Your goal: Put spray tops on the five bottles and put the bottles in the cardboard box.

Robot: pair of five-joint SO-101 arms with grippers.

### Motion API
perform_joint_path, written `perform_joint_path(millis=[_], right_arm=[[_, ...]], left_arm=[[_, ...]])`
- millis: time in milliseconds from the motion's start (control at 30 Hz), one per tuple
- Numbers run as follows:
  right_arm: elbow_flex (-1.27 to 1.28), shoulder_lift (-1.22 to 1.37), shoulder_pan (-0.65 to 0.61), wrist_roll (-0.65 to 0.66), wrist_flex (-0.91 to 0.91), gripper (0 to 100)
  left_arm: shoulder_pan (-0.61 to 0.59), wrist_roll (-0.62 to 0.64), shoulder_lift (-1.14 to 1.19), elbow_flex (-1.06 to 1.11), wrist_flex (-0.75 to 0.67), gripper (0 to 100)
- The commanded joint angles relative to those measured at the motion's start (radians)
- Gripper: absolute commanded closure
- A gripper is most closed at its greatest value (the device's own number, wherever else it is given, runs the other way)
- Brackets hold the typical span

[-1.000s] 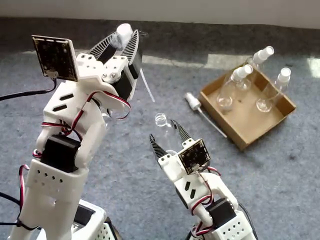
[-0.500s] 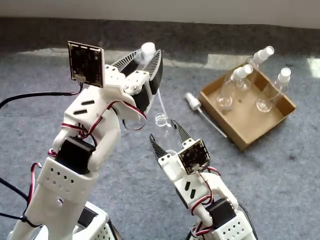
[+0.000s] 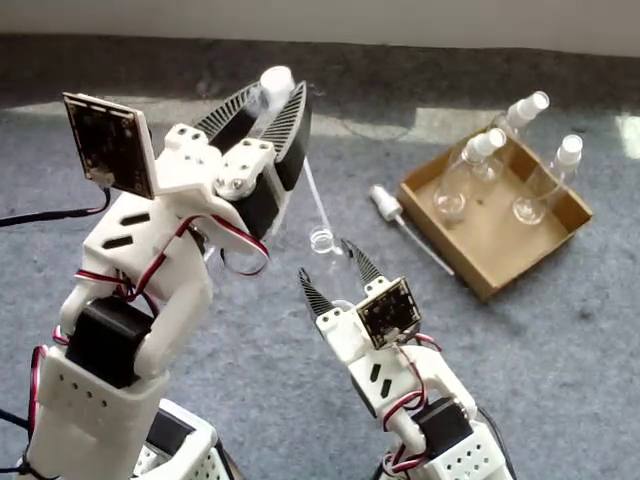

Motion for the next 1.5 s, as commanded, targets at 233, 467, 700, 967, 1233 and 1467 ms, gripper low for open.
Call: perform_joint_path(millis=[233,467,700,967,1233,1467], right_arm=[[0.113,-0.018,-0.007,-0.003,-0.03,91.4],[0.113,-0.018,-0.007,-0.003,-0.03,91.4],[0.113,-0.018,-0.007,-0.003,-0.03,91.4],[0.113,-0.018,-0.007,-0.003,-0.03,91.4],[0.113,-0.018,-0.007,-0.003,-0.03,91.4],[0.113,-0.018,-0.005,-0.003,-0.03,91.4]], left_arm=[[0.016,-0.006,-0.041,0.088,-0.072,100],[0.016,-0.008,-0.042,0.127,-0.094,100],[0.015,-0.087,-0.042,0.051,-0.095,100],[0.016,-0.094,-0.042,0.105,-0.089,100],[0.021,-0.092,-0.042,0.216,-0.089,100],[0.113,-0.092,-0.044,0.354,-0.094,100]])
